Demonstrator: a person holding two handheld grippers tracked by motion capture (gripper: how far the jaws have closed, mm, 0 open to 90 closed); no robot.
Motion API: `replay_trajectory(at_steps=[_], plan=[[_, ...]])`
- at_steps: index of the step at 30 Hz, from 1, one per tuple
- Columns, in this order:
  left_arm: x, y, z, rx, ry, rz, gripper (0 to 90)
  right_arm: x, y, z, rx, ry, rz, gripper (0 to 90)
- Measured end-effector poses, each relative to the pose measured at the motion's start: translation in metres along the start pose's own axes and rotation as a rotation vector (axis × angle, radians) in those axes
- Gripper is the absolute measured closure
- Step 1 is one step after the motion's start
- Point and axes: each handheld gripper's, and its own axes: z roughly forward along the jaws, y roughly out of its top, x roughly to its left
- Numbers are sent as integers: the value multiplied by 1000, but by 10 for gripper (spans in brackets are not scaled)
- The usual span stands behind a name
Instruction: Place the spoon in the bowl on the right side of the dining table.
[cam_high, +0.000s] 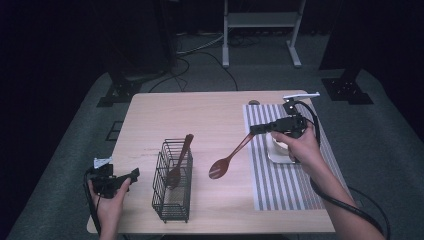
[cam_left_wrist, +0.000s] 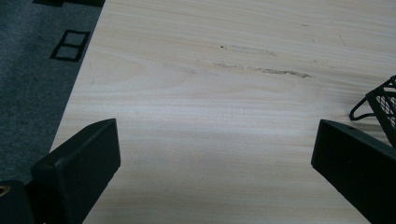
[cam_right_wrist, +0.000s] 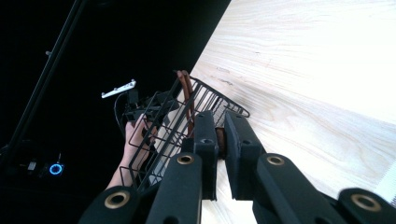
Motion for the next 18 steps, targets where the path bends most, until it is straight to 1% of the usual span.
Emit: replay_trajectory(at_steps=[4, 8, 9, 12, 18], plan=[[0, 0, 0, 2, 2, 1, 2, -7, -1, -5, -9, -9, 14, 833], [0, 0, 0, 4, 2, 1, 2, -11, -2, -7, -14, -15, 23, 833], [0, 0, 0, 4, 2, 1, 2, -14, -3, -9, -19, -20, 27, 833], [0, 0, 0, 3, 4, 2, 2, -17, -3, -11, -23, -20, 35, 833], [-1, 0, 0, 4, 3, 5, 2, -20, -3, -14, -33, -30, 37, 833]])
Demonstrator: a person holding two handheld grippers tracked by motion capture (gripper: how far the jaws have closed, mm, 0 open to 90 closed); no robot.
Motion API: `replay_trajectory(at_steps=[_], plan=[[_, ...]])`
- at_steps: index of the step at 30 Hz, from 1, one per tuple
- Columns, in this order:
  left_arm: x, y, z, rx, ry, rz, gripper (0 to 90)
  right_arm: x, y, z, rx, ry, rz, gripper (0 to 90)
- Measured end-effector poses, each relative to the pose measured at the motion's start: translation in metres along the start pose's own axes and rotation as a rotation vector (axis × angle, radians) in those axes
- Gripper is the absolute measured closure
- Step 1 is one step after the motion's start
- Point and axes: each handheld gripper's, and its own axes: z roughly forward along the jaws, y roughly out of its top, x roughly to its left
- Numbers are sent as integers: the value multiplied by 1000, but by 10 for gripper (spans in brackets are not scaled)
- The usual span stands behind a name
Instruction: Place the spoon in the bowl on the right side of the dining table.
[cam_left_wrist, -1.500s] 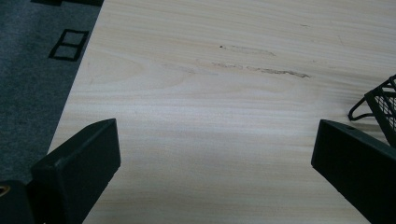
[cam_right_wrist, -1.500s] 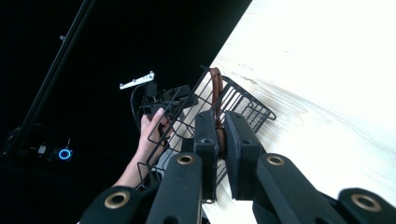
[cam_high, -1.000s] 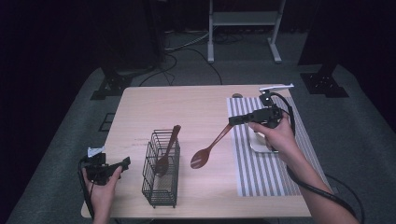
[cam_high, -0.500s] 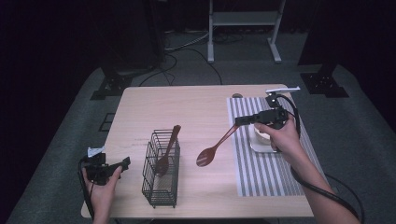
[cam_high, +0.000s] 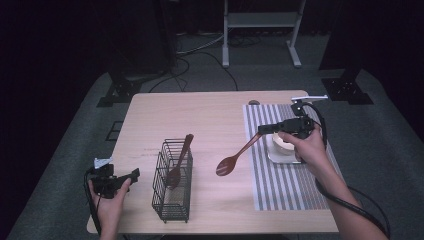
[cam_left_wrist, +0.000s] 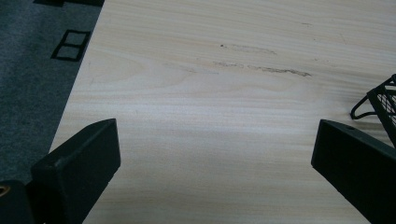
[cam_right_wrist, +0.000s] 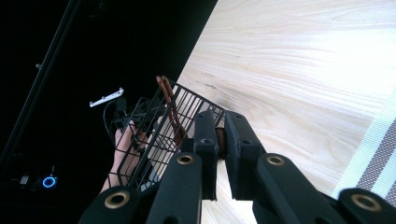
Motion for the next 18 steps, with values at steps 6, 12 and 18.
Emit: replay_trajectory(at_steps=[6, 12, 18], plan=[[0, 0, 0, 1, 2, 1, 2, -4, 1, -5, -15, -12, 6, 833], [0, 0, 0, 2, 1, 3, 2, -10, 1, -12, -33, -23, 20, 833], [0, 0, 0, 2, 1, 4, 2, -15, 0, -17, -40, -39, 27, 833]])
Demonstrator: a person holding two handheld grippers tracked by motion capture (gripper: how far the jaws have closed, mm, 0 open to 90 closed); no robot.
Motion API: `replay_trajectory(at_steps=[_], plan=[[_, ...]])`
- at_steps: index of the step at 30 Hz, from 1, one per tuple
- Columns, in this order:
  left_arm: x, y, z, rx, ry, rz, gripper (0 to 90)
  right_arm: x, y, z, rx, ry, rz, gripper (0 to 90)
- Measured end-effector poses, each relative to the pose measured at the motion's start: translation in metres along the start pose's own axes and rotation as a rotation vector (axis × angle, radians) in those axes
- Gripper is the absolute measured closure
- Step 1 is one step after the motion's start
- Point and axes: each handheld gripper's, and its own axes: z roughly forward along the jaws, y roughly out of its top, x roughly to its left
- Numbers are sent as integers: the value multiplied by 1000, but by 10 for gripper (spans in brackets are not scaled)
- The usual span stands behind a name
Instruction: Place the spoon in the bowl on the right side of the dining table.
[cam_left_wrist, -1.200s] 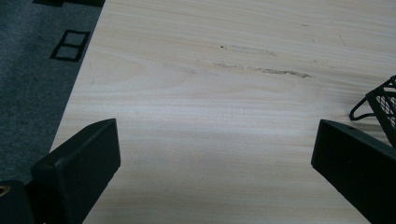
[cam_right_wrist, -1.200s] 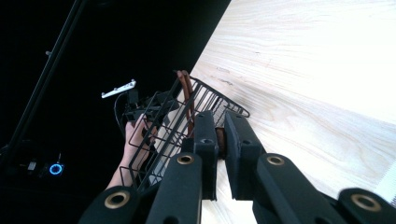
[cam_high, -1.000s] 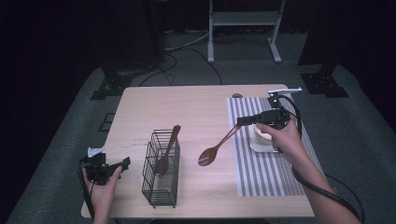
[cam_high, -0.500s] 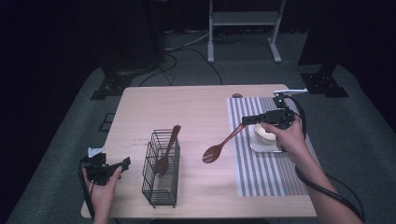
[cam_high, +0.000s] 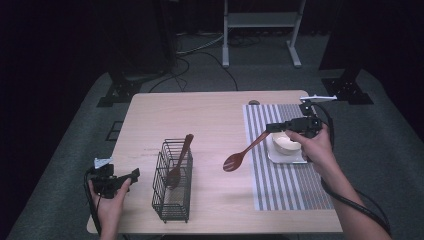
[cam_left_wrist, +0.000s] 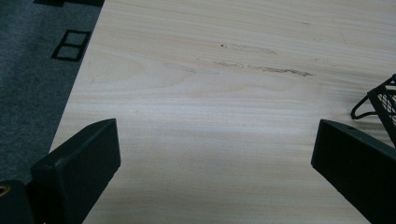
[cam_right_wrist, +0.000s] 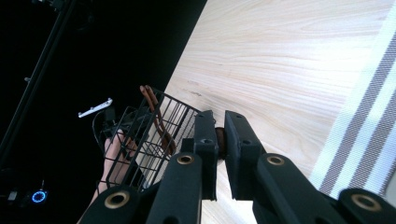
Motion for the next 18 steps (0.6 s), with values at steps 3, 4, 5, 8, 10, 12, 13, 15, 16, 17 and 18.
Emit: replay_trajectory(at_steps=[3, 4, 5, 8, 10, 12, 13, 15, 16, 17, 18], plan=[[0, 0, 0, 0, 0, 0, 2, -4, 0, -3, -10, -7, 7, 833], [0, 0, 0, 1, 1, 0, 2, -5, 0, -4, -9, -9, 11, 833], [0, 0, 0, 1, 1, 0, 2, -6, -1, -5, -12, -12, 13, 833], [-1, 0, 1, 3, -1, 0, 2, -10, -1, -9, -21, -17, 22, 833], [-1, 0, 1, 1, -2, 1, 2, -11, -1, -10, -26, -19, 22, 833], [-1, 0, 1, 1, -3, 1, 2, -14, -1, -13, -32, -25, 28, 833], [-1, 0, 1, 1, -2, 1, 2, -15, -1, -14, -34, -27, 34, 833], [-1, 0, 1, 1, -2, 0, 2, -16, -1, -15, -36, -30, 34, 832], [-1, 0, 1, 1, -3, 1, 2, -17, -1, -16, -38, -33, 35, 832], [-1, 0, 1, 1, -2, 2, 2, -18, -1, -17, -40, -35, 36, 833], [-1, 0, 1, 2, -2, 2, 2, -19, -1, -18, -42, -37, 38, 832]])
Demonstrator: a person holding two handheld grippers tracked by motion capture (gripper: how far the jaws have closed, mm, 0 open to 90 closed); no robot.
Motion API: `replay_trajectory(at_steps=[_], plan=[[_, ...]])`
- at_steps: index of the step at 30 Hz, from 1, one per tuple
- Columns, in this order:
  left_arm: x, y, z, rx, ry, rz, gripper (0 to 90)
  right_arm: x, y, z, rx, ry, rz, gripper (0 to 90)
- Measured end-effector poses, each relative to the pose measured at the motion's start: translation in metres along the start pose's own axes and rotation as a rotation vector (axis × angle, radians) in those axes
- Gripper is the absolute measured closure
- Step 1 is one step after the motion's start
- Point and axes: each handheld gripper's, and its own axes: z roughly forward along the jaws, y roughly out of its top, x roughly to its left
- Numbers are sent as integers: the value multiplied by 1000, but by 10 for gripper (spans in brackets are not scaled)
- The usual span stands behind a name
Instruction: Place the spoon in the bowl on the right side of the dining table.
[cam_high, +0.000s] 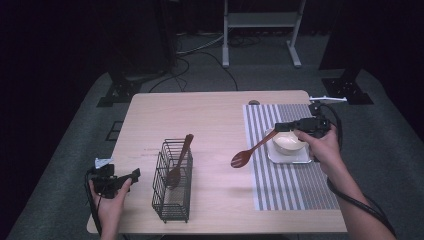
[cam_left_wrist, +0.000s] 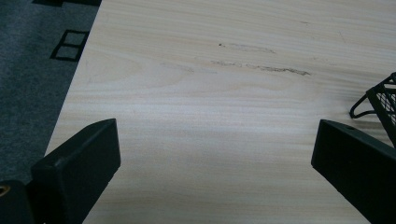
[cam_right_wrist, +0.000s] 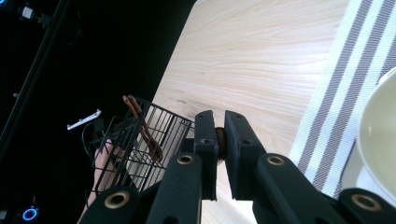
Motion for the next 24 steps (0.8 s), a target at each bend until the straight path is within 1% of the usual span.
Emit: replay_trajectory(at_steps=[8, 13, 22, 24], plan=[[0, 0, 1, -1, -1, -1, 2, -10, -1, -7, -20, -17, 18, 833], [0, 0, 1, 0, 0, -1, 2, -13, -2, -11, -31, -26, 27, 832], [0, 0, 1, 0, 0, 0, 2, -22, -3, -22, -61, -47, 48, 832], [0, 0, 1, 0, 1, 0, 2, -25, -3, -25, -68, -52, 60, 832]])
